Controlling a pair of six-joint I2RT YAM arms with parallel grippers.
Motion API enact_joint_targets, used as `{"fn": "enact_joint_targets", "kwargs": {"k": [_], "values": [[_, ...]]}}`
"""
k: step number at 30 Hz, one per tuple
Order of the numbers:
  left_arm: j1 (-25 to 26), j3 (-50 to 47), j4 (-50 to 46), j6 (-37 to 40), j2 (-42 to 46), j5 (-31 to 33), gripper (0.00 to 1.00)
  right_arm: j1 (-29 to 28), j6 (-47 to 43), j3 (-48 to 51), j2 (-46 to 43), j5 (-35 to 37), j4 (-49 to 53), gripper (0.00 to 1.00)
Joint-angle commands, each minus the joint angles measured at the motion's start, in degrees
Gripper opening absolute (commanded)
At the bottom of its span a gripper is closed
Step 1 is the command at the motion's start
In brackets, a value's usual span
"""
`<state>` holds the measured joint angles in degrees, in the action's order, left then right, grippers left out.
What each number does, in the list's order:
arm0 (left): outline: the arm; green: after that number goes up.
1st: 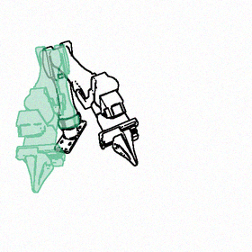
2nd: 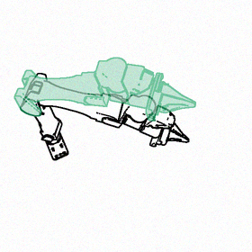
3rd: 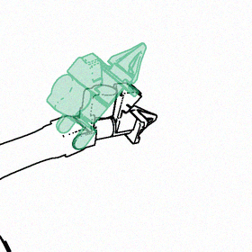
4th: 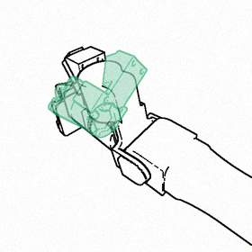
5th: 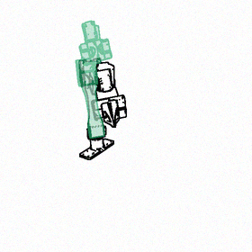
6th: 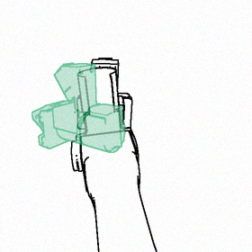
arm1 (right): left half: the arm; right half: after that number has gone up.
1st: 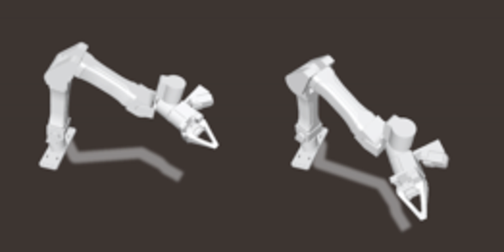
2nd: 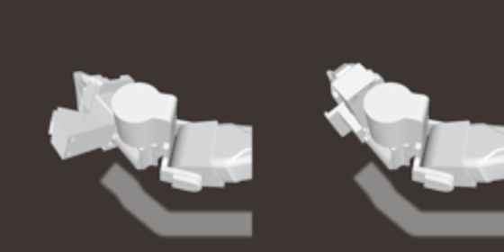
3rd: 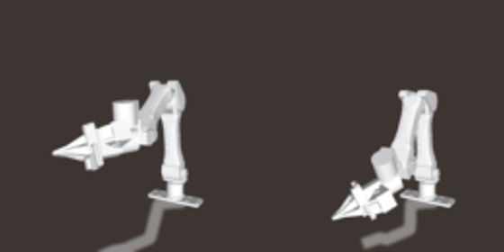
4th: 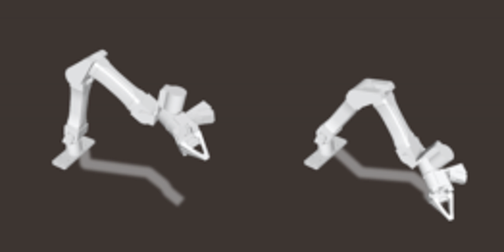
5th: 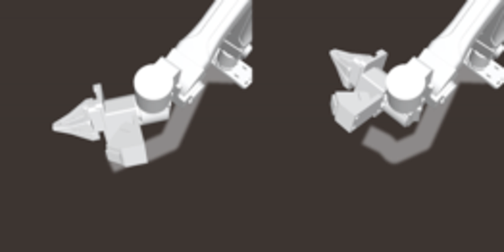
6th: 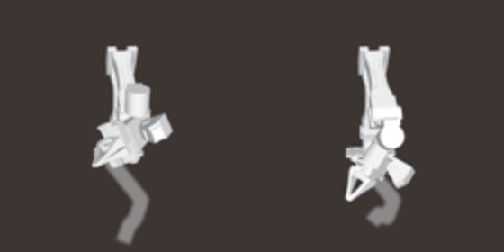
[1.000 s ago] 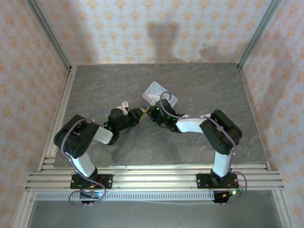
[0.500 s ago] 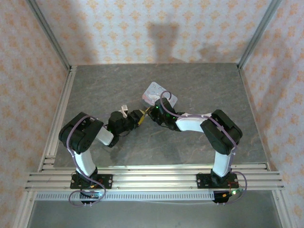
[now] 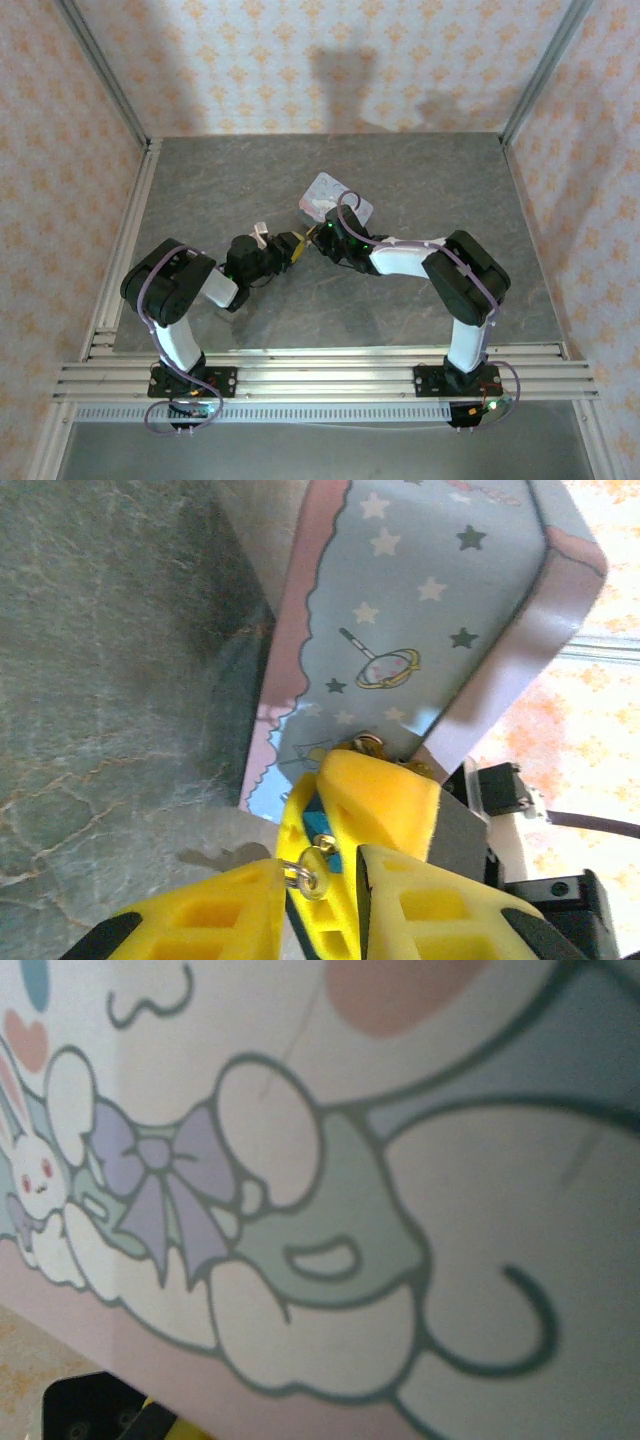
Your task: Unlock the padlock with the key
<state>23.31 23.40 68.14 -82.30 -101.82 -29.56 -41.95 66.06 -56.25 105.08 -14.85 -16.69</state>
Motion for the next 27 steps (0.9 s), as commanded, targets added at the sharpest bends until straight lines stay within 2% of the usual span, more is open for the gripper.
{"fn": "enact_joint_targets", "kwargs": {"k": [1,20,27], "values": [[1.0,1.0,4.1,-2.2,-1.4,0.0,0.25,-0.6,4.8,-0.4,0.9,-4.8,4.3,0.0],[2.2,4.0,6.0,-3.2,-4.5,0.6,0.24,-0.6,5.6,0.5,0.4,-5.7,3.8,0.0],[2.2,4.4,6.7,-2.5,-4.7,-0.1,0.04,-0.6,6.1,0.2,0.5,-6.7,3.5,0.0]]}}
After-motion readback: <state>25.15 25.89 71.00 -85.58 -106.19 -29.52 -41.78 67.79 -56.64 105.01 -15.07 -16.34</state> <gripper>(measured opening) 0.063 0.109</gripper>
